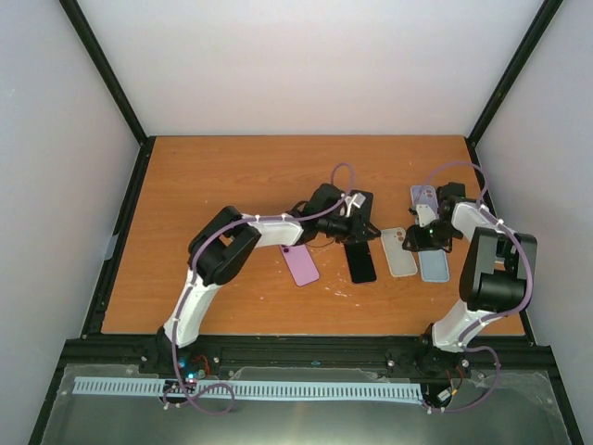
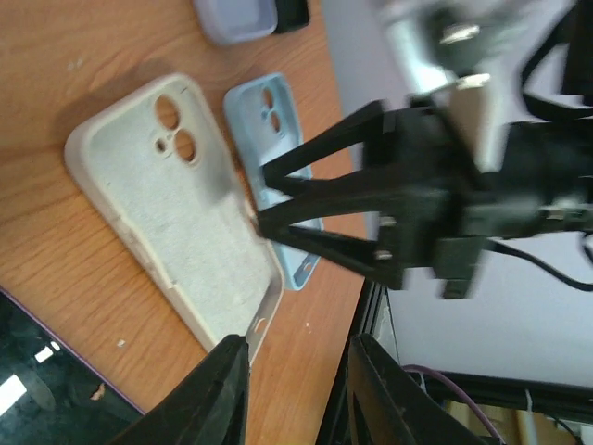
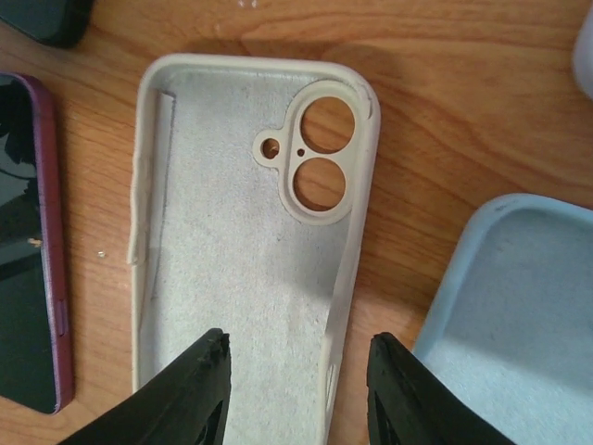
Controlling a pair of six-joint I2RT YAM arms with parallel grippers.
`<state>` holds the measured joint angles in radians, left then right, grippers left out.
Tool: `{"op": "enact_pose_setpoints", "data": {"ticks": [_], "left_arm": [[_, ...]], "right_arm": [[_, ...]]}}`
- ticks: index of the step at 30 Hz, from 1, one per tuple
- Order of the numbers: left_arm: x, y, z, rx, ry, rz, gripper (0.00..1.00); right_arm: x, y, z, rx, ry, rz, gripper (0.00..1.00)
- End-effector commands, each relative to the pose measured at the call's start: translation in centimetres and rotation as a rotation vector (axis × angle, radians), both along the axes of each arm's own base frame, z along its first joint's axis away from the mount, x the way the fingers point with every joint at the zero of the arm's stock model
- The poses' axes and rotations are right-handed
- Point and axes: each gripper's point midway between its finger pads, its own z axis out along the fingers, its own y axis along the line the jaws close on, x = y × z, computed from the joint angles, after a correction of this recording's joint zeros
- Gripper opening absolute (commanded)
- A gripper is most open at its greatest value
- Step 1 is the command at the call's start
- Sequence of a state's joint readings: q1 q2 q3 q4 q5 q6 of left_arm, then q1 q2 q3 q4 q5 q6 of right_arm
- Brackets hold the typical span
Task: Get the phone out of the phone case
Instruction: Place the phone case at the center of the board, then pick up the phone case from the center of the board, then place the phone case at the center of the board.
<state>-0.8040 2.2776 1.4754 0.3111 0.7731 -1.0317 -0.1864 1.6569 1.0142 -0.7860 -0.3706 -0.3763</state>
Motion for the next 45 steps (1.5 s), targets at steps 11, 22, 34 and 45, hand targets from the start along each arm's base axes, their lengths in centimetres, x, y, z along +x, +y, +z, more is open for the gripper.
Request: {"op": "enact_pose_setpoints", "data": {"ticks": [11,22,34,45], "left_arm": [[2.3,2.8,7.6,-0.046,-0.253,0.099,0.32],[3.5,6.9,8.2,-0.009,-0.305,0.135,0.34],[2.1,11.6,8.1,0.109,-0.409,0.185,0.40],[1.1,12.6,7.7,0.129,-0.403,0.190,0.41]], "right_arm": [[2.2,-1.0,-2.8,-0.145,0.033,0.008,0.11],[-0.5,-5.7,4.2,-0.264,-0.064,0.011,0.03],[-1.8,-18.0,2.6,-0.397,0.001,-0.191,0.03],[1.6,-20.8,-1.1,-0.399,0.044,-0.262,0.03]]}}
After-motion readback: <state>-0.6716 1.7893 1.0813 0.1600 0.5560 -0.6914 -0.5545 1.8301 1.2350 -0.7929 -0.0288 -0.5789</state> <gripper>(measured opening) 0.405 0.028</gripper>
